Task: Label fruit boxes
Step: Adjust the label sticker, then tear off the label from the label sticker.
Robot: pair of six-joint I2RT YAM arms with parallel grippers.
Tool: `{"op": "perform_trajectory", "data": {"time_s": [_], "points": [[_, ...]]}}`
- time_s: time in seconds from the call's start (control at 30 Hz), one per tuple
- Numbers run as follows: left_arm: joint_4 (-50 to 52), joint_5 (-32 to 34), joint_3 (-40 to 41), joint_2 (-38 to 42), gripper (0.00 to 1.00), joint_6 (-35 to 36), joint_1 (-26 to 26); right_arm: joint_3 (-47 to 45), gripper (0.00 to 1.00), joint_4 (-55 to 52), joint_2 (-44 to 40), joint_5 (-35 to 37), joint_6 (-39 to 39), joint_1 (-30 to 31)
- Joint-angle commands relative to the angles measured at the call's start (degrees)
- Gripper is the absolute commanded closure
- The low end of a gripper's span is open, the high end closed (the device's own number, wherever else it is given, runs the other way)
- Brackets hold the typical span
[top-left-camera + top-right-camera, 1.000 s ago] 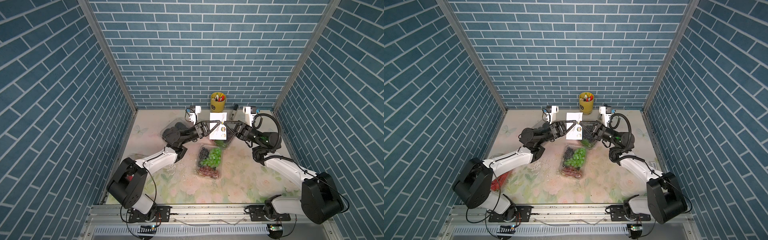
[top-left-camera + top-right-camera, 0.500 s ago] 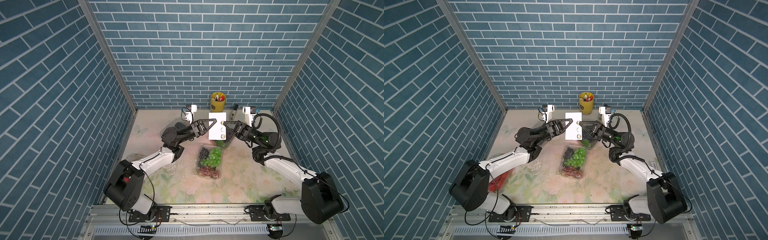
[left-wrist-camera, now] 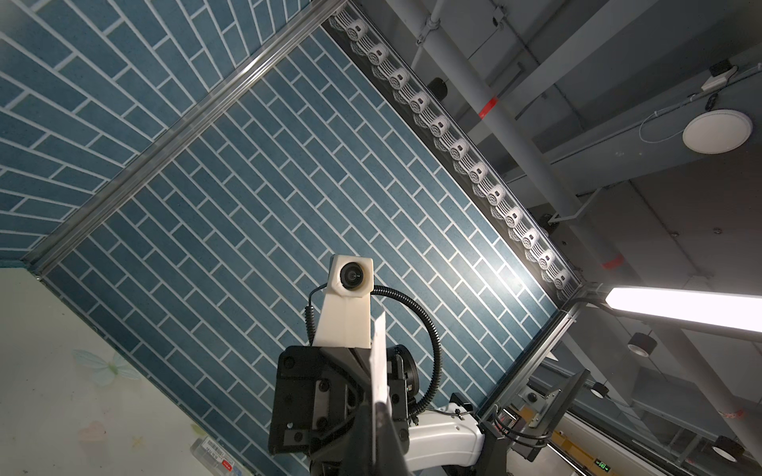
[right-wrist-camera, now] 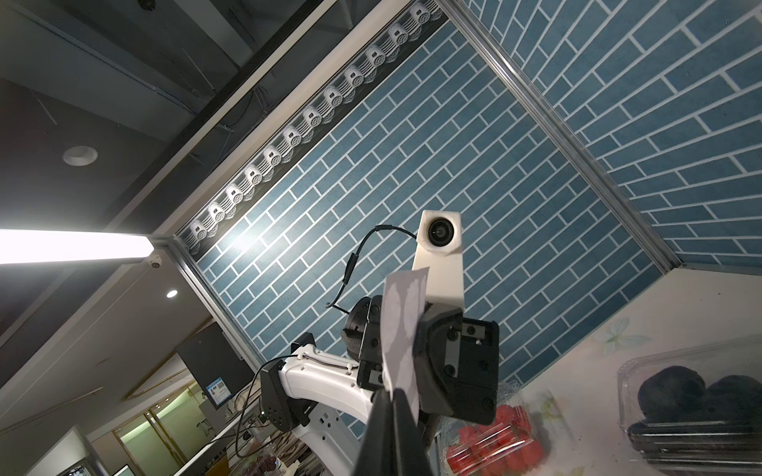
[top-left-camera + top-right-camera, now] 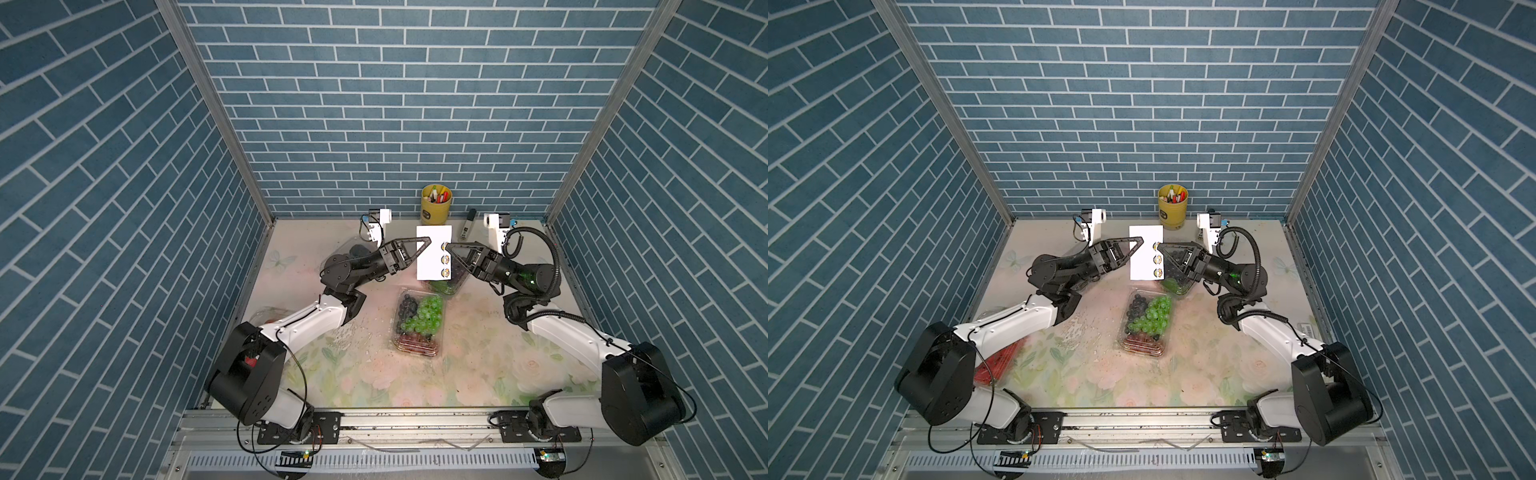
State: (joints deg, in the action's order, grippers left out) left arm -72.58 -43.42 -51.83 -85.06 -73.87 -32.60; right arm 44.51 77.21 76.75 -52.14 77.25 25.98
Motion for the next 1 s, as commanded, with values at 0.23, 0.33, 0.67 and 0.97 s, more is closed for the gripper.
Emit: {"op": "perform_trajectory", "data": {"time_s": [0.23,0.33,0.67,0.97], "points": [[24.58,0.56,-0.03,11.5,1.0,19.71,0.56,-1.37,0.68,-22.04,-9.56,2.24,-13.58,-1.02],[36.63,3.6,-0.62,15.79,1.0,28.25,0.61,-1.29,0.64,-34.39,-14.81,5.71,-20.45,-1.02],[51.48,16.48,-0.37,21.15,1.0,40.54,-3.4,7.29,0.69,-60.3,-15.7,14.83,-29.51,3.2],[51.94,17.22,0.06,21.45,1.0,41.0,-3.79,11.27,0.69,-64.55,-12.54,17.51,-31.82,7.64]]}}
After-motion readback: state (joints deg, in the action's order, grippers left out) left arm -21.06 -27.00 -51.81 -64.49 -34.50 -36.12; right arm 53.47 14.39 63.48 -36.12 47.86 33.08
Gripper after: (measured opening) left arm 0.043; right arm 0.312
